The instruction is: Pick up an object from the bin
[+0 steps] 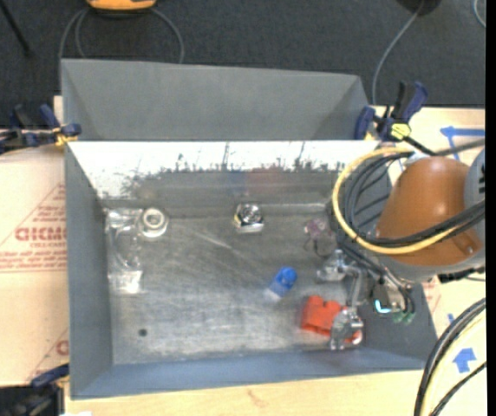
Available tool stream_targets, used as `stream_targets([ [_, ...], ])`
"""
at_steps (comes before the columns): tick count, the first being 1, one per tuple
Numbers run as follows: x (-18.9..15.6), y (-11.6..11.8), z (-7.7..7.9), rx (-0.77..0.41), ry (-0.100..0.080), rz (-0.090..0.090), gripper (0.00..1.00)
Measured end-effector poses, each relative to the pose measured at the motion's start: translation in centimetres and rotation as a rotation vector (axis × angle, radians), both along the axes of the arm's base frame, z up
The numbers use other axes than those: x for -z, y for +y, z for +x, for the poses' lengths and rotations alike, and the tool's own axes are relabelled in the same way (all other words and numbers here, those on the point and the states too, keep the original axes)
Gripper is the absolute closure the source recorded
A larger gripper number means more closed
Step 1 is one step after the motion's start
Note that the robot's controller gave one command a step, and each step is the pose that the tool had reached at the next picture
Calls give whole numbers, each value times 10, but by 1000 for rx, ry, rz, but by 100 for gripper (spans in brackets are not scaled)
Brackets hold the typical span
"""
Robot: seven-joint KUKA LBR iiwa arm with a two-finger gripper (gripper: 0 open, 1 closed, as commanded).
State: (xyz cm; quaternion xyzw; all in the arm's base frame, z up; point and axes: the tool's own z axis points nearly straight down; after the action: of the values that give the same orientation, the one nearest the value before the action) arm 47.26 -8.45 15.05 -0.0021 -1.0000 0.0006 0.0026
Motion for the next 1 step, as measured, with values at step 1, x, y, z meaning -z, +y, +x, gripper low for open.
stream_targets([
  [1, -4, 0, 1, -4, -6, -1, 100],
])
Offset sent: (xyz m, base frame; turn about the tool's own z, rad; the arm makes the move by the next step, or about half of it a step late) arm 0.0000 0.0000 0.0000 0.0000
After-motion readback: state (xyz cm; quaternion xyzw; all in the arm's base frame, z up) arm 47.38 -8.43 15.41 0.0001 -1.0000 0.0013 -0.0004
